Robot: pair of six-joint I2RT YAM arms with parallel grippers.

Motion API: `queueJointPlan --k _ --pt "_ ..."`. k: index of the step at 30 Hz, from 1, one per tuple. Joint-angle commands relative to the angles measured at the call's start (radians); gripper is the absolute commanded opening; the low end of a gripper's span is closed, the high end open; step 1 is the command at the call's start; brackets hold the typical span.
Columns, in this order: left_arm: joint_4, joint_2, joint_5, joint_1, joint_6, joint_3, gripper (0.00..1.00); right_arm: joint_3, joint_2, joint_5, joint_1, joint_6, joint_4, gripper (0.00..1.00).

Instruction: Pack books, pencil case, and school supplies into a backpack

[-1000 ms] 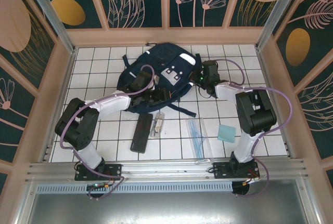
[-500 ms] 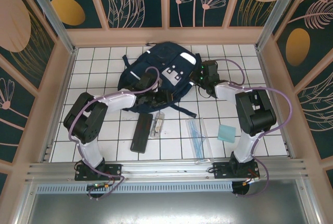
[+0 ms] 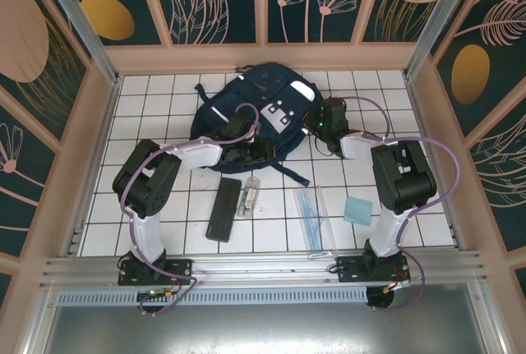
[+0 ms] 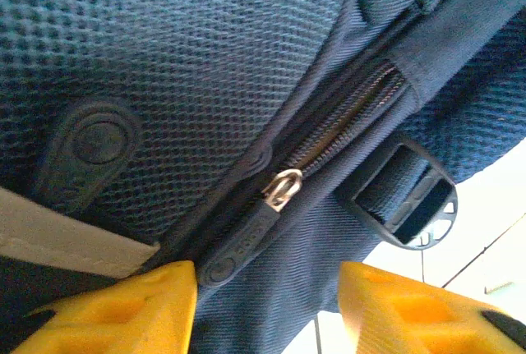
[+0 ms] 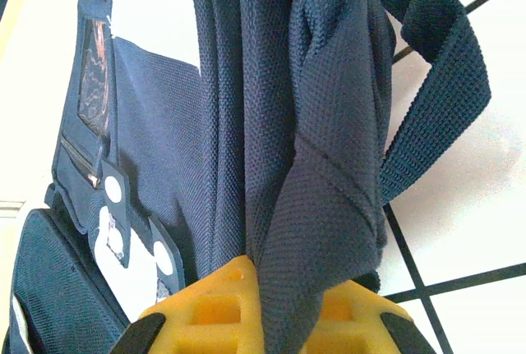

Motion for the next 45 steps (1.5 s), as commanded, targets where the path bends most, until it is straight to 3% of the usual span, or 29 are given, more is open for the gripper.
queueJointPlan --k 1,9,18,21,24,30,33,40,45 --pt "0.185 0.001 -0.007 0.0 -0.04 -0.042 0.57 -0.02 -0.046 -0.127 0.043 0.023 0.021 0.0" --pt "0.183 -0.115 -0.231 -0.001 -0.133 -0.127 0.64 -0.085 -0.069 -0.129 0.044 0.148 0.105 0.0" --pt "0.168 -0.044 -0.203 -0.005 -0.193 -0.125 0.67 -0.17 -0.102 -0.095 0.062 0.265 0.234 0.0" --pt "0.116 -0.007 -0.193 -0.015 -0.157 -0.067 0.68 -0.167 -0.096 -0.097 0.071 0.27 0.248 0.0" --pt "-0.042 0.038 -0.222 -0.041 -0.054 0.045 0.69 -0.164 -0.084 -0.098 0.074 0.27 0.257 0.0" --pt "-0.267 0.016 -0.382 -0.053 0.115 0.071 0.69 -0.156 -0.061 -0.121 0.075 0.27 0.273 0.0" --pt "-0.286 -0.003 -0.435 -0.053 0.137 0.041 0.71 -0.152 -0.056 -0.125 0.076 0.269 0.279 0.0" --pt "-0.196 0.051 -0.305 -0.052 0.071 0.074 0.72 -0.132 -0.051 -0.131 0.092 0.258 0.274 0.0" --pt "0.025 0.022 -0.064 -0.052 -0.044 0.052 0.67 -0.124 -0.043 -0.136 0.102 0.251 0.269 0.0"
